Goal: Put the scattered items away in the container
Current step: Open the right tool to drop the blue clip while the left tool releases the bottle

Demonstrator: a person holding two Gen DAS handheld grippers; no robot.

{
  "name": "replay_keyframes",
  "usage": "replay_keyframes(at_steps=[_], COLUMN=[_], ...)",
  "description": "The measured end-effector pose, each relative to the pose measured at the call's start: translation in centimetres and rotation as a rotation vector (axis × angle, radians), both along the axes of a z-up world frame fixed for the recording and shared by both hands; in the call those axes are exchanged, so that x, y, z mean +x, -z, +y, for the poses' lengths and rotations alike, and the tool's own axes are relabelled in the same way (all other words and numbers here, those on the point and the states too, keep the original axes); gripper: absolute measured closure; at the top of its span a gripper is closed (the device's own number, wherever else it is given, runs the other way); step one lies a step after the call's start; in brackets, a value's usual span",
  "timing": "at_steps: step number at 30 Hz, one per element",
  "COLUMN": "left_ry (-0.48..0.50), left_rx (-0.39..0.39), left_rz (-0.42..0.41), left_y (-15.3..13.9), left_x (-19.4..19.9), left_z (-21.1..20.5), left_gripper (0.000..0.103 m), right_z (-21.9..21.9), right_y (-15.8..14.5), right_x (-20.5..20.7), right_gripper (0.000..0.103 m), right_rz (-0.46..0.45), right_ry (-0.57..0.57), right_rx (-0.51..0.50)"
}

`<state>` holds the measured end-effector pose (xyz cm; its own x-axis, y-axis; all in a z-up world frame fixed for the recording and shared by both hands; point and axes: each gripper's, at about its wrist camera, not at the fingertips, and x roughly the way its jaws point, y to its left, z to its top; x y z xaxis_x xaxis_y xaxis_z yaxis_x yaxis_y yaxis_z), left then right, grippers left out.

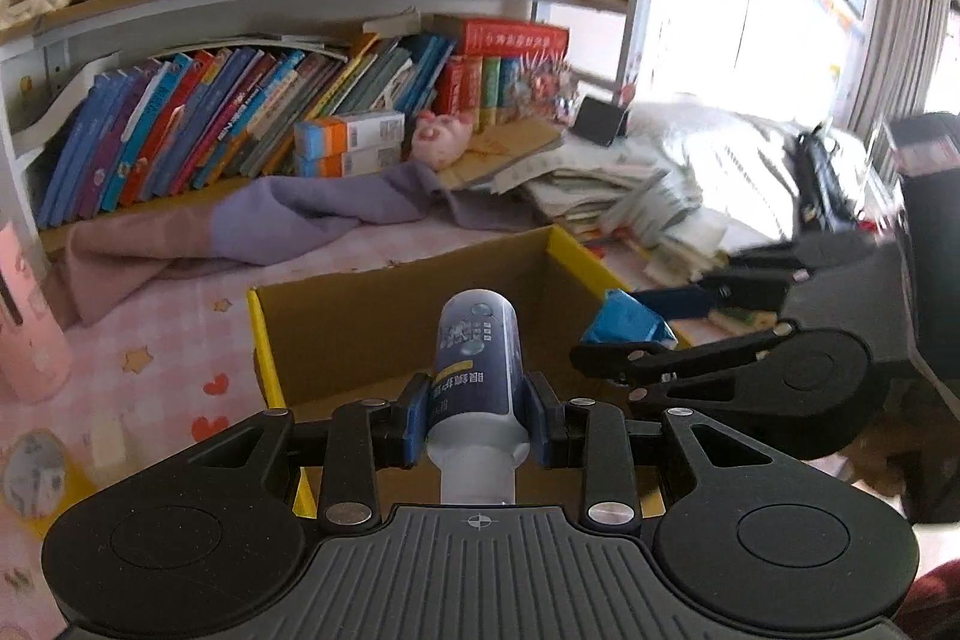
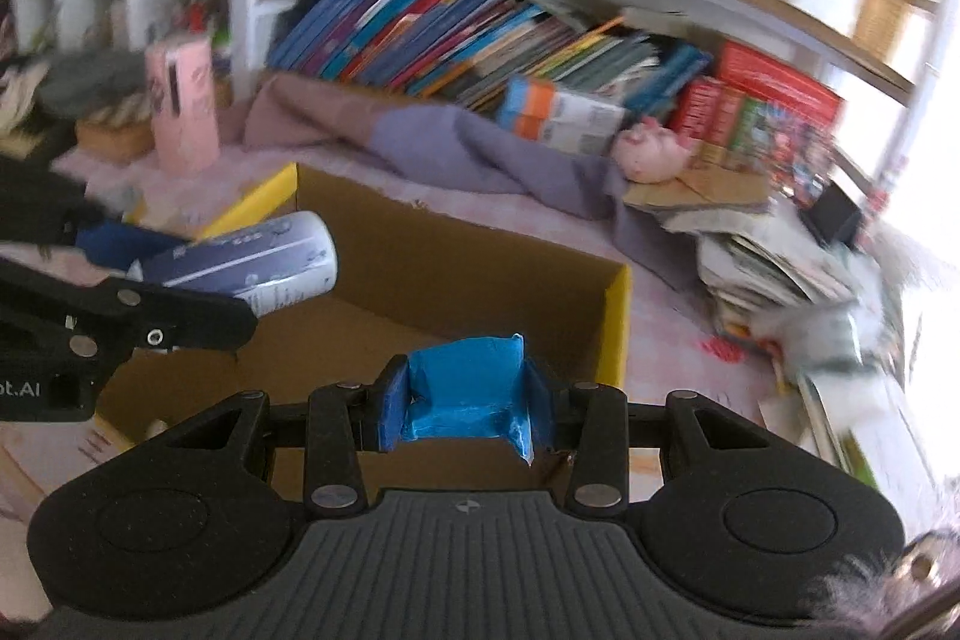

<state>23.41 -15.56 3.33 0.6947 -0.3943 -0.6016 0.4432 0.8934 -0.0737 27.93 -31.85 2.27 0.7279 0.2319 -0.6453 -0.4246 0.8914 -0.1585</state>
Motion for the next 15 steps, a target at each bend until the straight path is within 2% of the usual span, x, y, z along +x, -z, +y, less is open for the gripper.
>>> replay_keyframes(at_steps=[6,10,15], left_ry=[0.007,0.015,0.050], left_rx=[0.091,0.164,0.249], left_rz=[0.055,0.099,0.113], left_y=[1.8,3.4,5.1], left_x=[3.9,5.9,6.5], left_z=[-1.0,-2.0,-3.3], left_gripper=[0.072,0.072,0.072], right_z=[1.5,2.9,4.5], right_y=[2.2,3.8,6.2], right_x=[5.1,7.0,8.0], right_gripper=[0.065,0.065,0.065], right_rz=[0.075,0.117,0.177], right_ry=[-0.141,-0.230,-0.314], right_rx=[-0.125,-0.208,-0.301])
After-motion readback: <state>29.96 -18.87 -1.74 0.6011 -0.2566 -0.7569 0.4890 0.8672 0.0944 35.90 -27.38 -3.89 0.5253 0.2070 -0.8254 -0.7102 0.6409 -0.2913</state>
